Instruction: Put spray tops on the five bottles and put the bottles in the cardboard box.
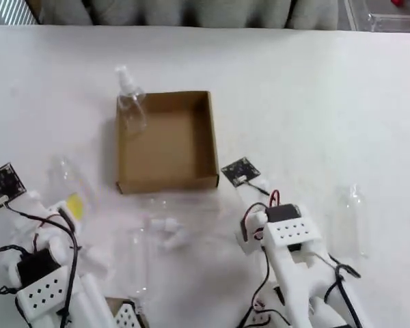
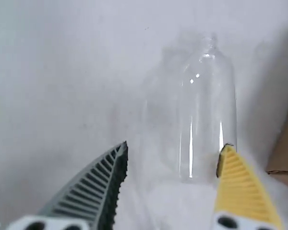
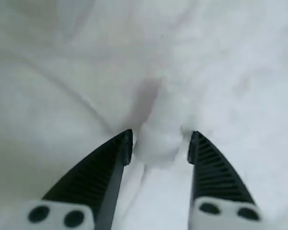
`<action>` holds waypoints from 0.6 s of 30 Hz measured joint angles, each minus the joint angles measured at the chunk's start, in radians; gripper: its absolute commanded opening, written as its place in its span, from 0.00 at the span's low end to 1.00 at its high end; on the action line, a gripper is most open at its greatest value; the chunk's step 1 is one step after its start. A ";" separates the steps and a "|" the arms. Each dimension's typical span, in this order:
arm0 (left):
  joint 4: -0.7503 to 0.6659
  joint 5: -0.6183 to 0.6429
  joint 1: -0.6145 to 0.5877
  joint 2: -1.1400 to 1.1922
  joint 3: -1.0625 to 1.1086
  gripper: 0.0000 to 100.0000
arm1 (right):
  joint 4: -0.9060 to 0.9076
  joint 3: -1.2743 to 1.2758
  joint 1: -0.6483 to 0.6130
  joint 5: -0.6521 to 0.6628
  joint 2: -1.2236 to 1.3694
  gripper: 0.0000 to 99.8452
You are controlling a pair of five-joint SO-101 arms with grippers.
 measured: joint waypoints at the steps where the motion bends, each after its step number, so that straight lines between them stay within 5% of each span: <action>1: 0.000 0.000 0.003 0.000 0.000 0.29 | -0.020 0.000 0.003 0.008 0.015 0.01; 12: 0.000 0.000 0.006 0.000 0.000 0.29 | -0.060 -0.011 0.058 0.046 0.041 0.02; 18: 0.000 0.000 0.006 0.000 0.000 0.29 | -0.060 -0.107 0.244 0.046 0.049 0.02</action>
